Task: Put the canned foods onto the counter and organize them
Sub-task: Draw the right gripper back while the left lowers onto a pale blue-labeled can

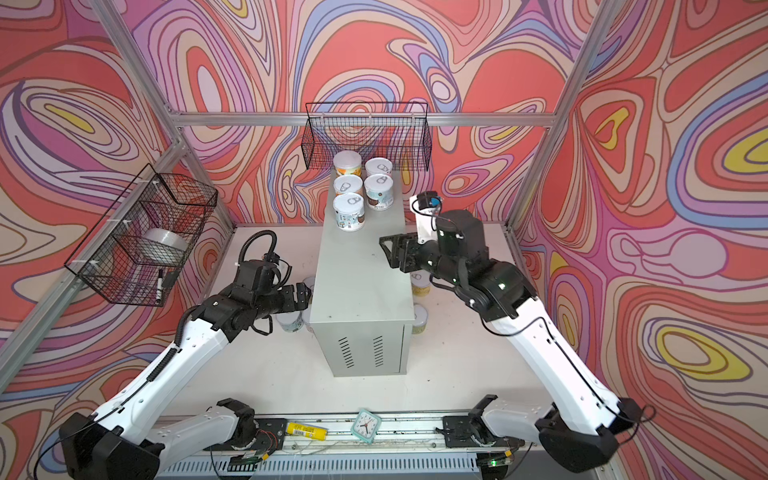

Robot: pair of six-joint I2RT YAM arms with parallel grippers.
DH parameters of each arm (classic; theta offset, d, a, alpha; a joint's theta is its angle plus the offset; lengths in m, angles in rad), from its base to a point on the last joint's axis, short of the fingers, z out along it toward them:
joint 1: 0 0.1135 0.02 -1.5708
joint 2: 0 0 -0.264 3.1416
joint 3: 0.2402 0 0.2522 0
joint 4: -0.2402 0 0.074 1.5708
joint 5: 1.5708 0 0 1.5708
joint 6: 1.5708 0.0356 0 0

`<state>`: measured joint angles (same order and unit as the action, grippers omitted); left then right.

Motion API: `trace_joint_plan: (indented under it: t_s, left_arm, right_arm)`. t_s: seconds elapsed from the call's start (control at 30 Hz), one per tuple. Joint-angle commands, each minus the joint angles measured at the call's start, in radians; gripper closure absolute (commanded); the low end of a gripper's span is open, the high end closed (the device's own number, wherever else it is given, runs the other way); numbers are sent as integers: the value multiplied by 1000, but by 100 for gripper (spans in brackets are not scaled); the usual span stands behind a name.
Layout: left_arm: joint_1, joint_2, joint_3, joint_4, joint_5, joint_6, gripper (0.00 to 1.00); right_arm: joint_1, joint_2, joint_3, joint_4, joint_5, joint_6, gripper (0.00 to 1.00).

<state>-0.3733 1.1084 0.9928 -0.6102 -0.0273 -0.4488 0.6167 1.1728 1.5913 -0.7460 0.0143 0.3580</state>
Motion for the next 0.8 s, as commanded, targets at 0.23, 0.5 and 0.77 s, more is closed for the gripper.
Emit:
trace_joint_plan:
  t_s: [0.23, 0.5, 0.77]
  left_arm:
    - [-14, -62, -57, -88, -105, -64, 2]
    - [-14, -15, -123, -40, -141, -91, 0]
    - [19, 109, -137, 35, -173, -113, 0]
  right_arm:
    - [-17, -220, -325, -120, 261, 87, 13]
    - [-28, -244, -492, -102, 229, 152, 10]
    - [-51, -220, -552, -65, 199, 155, 10]
